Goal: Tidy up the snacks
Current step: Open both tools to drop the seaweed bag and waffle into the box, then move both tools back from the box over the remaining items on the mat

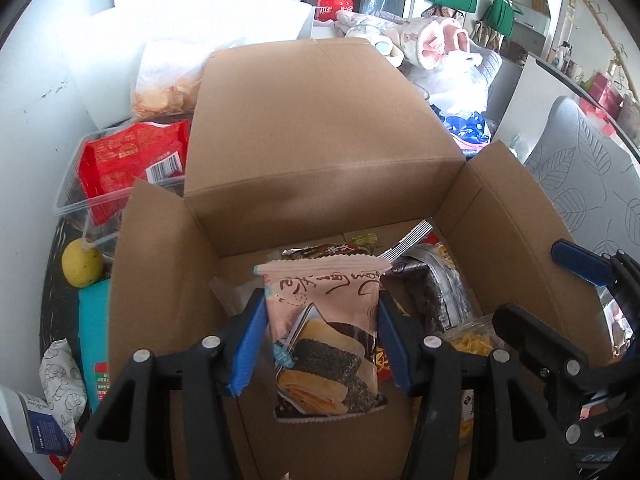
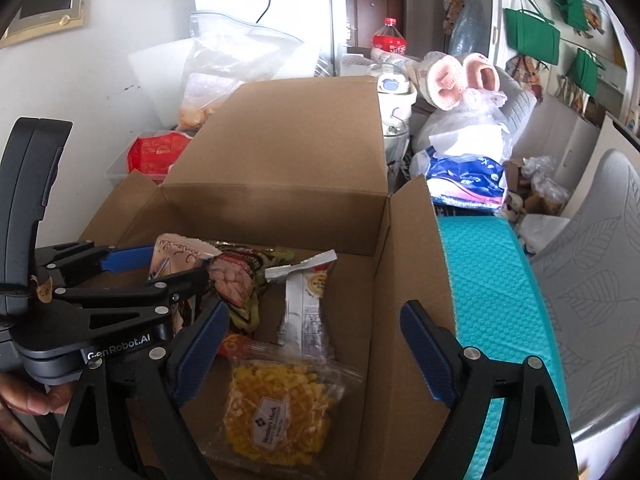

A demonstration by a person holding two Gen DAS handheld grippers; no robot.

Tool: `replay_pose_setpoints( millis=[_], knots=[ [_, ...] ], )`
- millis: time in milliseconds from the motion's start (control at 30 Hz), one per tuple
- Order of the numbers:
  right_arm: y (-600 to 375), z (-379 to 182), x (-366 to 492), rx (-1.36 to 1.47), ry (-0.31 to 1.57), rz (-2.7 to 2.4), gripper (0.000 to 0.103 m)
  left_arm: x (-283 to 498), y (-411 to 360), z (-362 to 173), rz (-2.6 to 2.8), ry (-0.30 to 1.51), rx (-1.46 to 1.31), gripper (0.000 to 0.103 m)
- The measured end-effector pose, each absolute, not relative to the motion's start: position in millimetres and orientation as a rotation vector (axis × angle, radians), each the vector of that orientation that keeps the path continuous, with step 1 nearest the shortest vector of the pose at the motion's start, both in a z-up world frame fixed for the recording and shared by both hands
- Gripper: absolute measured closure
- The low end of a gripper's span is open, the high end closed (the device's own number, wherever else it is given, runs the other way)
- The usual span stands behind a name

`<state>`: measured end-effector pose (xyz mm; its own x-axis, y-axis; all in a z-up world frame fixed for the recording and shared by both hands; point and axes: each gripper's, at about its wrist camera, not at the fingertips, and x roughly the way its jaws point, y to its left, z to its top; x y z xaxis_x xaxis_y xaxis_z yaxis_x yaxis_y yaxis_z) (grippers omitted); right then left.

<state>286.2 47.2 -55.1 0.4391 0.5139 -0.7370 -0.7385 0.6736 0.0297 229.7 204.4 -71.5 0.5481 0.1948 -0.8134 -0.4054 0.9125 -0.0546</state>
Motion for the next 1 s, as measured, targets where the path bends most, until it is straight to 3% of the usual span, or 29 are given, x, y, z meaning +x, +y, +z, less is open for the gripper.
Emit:
replay_pose_setpoints(
  millis=[1000],
  knots=[
    [-44,16,234,-0.239,0.648,0.61,0.015,186,110,6,0.132,0.712,-0.091,0.05]
  ],
)
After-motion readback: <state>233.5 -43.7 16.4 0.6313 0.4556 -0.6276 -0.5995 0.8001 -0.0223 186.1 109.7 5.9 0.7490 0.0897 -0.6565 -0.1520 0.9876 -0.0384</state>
